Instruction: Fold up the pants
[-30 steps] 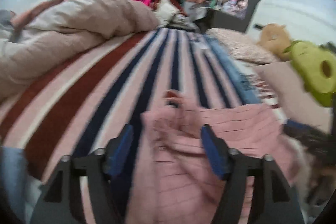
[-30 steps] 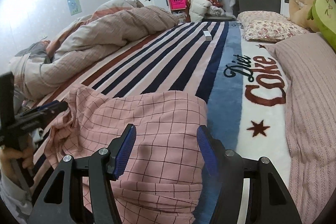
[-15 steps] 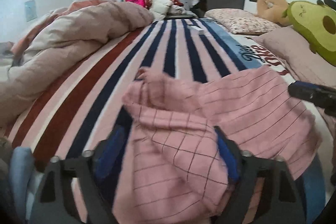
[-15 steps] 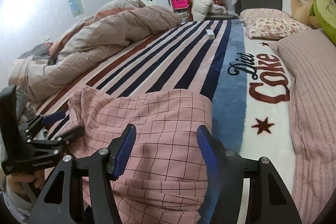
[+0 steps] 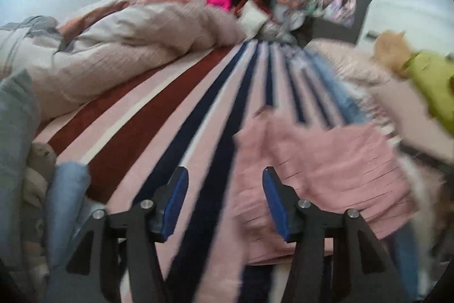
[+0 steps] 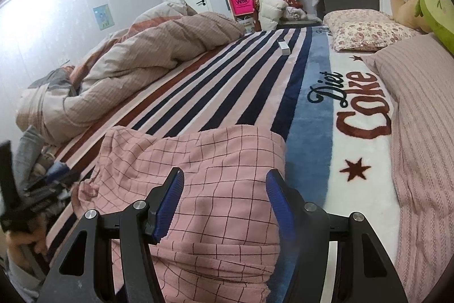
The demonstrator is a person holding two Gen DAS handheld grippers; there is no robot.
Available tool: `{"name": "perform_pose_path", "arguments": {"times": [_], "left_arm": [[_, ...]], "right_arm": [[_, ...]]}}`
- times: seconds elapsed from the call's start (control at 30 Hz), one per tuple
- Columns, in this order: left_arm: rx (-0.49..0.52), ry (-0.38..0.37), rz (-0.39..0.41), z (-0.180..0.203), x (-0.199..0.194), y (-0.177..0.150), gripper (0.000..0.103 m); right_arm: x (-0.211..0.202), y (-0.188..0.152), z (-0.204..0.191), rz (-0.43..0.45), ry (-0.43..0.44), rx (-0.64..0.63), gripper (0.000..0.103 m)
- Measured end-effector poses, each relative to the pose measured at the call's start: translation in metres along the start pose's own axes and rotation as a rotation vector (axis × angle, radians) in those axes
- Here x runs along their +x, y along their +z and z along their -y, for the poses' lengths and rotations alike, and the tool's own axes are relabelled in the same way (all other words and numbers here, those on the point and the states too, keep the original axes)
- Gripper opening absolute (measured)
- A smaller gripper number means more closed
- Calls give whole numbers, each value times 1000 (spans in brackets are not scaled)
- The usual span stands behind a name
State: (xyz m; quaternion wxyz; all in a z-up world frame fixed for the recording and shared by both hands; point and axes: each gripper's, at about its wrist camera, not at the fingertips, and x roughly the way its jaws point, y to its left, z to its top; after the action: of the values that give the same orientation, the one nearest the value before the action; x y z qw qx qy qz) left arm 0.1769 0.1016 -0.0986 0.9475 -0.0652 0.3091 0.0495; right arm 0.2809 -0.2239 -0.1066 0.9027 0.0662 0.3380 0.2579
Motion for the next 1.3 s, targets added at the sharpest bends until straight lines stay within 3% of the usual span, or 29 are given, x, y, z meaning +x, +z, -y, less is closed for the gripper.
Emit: {"name": "perform_pose_path", "arguments": {"times": [0.1,0.23,0.33,0.47,0.5,0.6,0.67,0.8,0.93,1.03,1.1,1.17,1.27,1.3], "left_arm": [[49,-91,1,20,-2,6,50],[100,-101,-69,40,25,0,49],[105,-63,-126,40,44,-11,48],[127,-40,-141,39,45,-23,32],[136,-47,-135,40,42,-24,19],[125,-52,-92,37,28,-27,8],[103,-48,-64,33,21,-26,5],[70,17,-60,20,16,-29,5],[51,52,-136,13,27,-40,5],[48,91,-162,10,30,-45,12],[42,147,-167,6,28,-42,25],[31,204,-163,-3,26,-37,24],[-36,114,-143,-14,21,-29,27],[-35,89,-130,-12,20,-25,36]], "right_arm": [[-2,0,1,4,8,4,56],[-1,0,2,-1,16,8,56],[-1,0,3,1,16,9,56],[-2,0,5,6,20,19,56],[-3,0,6,5,22,20,56],[-1,-1,8,-2,28,25,56],[-1,-1,9,-2,29,27,56],[-2,-1,11,0,27,34,56],[-2,0,15,-5,27,45,56],[0,0,17,-28,9,45,56],[4,-1,18,-64,-5,37,56],[8,-3,19,-95,-23,24,57],[15,-6,17,-164,-32,-13,60],[17,-9,17,-191,-14,-24,62]]}}
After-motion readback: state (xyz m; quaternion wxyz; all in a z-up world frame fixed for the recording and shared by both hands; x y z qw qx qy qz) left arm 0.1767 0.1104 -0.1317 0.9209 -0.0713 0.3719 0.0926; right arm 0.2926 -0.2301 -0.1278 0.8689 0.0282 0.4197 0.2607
